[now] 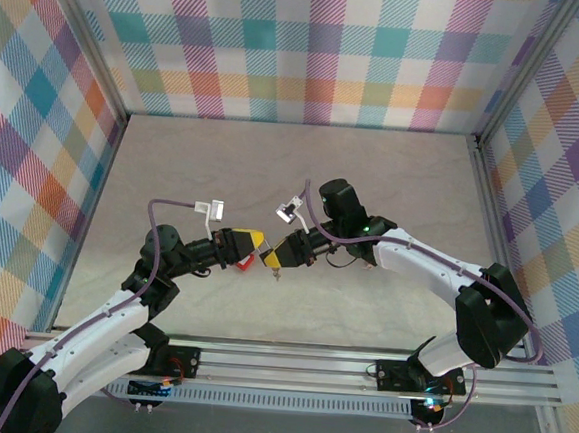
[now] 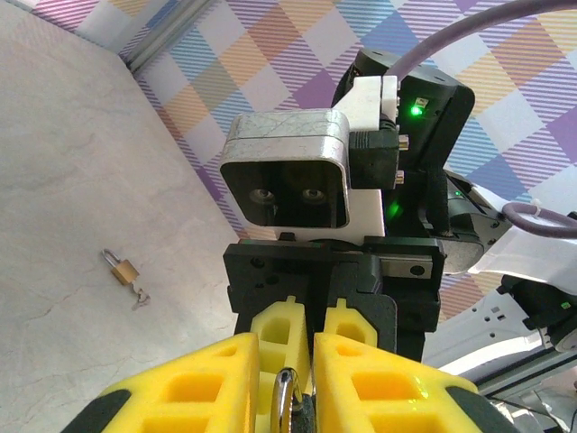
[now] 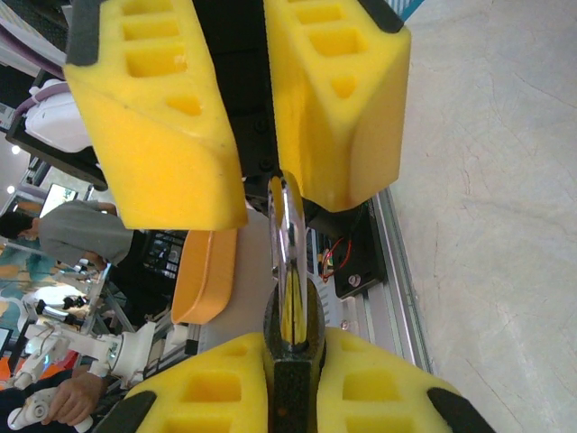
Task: Lock with the key
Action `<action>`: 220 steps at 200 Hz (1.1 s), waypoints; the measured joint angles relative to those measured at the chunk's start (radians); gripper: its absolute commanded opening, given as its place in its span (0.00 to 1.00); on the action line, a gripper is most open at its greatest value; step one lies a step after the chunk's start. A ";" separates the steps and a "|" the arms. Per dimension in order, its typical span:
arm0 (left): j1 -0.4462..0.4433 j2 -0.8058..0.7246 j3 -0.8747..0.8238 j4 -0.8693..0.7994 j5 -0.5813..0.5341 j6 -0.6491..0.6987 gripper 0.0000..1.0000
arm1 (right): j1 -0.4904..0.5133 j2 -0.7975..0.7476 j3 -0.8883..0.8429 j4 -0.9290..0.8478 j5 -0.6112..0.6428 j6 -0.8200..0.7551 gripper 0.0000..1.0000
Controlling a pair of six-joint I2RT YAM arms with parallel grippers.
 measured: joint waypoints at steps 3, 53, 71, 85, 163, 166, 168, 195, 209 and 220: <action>0.000 0.000 0.000 0.000 0.000 0.000 0.24 | 0.000 0.000 0.000 -0.001 0.000 0.000 0.00; 0.000 0.014 0.000 0.004 0.019 -0.006 0.29 | 0.000 0.002 0.014 -0.012 0.001 0.000 0.00; 0.000 0.021 0.000 0.008 0.021 -0.006 0.29 | 0.000 0.004 0.026 -0.014 0.000 0.000 0.00; 0.000 0.022 0.000 0.008 0.025 -0.007 0.28 | 0.000 0.010 0.034 -0.017 0.000 0.000 0.00; 0.000 0.011 0.000 0.000 0.022 -0.003 0.24 | 0.000 0.022 0.039 -0.029 0.000 -0.010 0.00; 0.000 0.010 0.000 0.000 0.022 -0.003 0.24 | 0.000 0.022 0.039 -0.029 0.000 -0.011 0.00; 0.000 0.009 0.000 -0.001 0.021 -0.002 0.24 | 0.000 0.022 0.039 -0.030 0.000 -0.011 0.00; 0.000 0.004 0.000 -0.002 0.021 -0.002 0.22 | 0.000 0.022 0.039 -0.035 0.000 -0.015 0.00; 0.000 0.003 0.000 -0.003 0.021 -0.002 0.21 | 0.000 0.022 0.039 -0.038 0.000 -0.015 0.00; 0.000 0.003 0.000 -0.003 0.021 -0.002 0.21 | 0.000 0.022 0.039 -0.040 0.000 -0.015 0.00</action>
